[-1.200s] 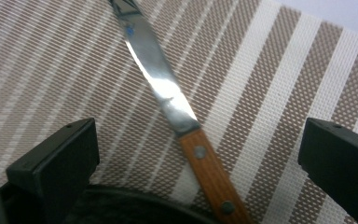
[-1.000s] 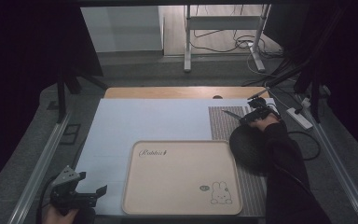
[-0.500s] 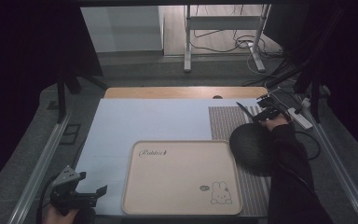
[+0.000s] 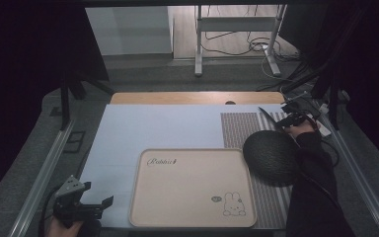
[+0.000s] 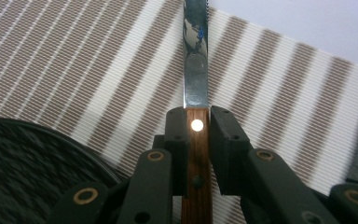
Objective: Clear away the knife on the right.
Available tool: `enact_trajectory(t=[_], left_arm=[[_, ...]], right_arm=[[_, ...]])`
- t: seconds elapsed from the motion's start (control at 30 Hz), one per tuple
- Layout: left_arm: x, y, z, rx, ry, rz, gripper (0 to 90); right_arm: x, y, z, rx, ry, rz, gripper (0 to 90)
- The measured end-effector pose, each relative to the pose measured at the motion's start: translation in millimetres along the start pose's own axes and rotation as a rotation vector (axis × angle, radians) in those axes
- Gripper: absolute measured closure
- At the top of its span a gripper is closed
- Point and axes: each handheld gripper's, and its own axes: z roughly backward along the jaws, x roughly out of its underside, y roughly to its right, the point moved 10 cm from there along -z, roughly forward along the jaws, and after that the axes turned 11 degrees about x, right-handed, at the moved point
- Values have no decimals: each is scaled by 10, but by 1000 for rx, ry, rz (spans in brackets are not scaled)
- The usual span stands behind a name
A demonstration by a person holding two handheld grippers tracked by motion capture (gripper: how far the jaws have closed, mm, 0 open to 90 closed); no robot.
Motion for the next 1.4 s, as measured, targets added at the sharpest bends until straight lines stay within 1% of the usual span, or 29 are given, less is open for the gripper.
enact_trajectory(t=[0.2, 0.3, 0.37, 0.47, 0.53, 0.67, 0.8, 0.87, 1.23, 1.4], left_arm=[[0, 0, 0, -1, 0, -1, 19], [0, -1, 0, -2, -1, -1, 19], [-1, 0, 1, -1, 0, -1, 19], [-1, 2, 0, -2, 0, -3, 19], [-1, 1, 0, -2, -1, -3, 19], [-2, 1, 1, -1, 0, -2, 19], [-2, 2, 2, -1, 1, -2, 19], [-2, 2, 3, 0, 2, -2, 19], [-4, 3, 2, -1, 2, -4, 19], [-4, 3, 2, -1, 2, -4, 19]], right_arm=[[54, 145, 102, 16, 16, -25, 774], [69, 170, 182, 17, 25, -37, 774], [75, 157, 224, 17, 30, -36, 775], [81, 108, 290, 9, 42, -31, 774], [92, 74, 326, 8, 40, -28, 774], [92, -24, 386, -13, 54, -27, 774], [105, -130, 441, -27, 55, -18, 774], [122, -182, 469, -29, 49, -3, 774], [182, -415, 562, -59, 51, 17, 774], [220, -545, 583, -75, 46, 41, 774]])
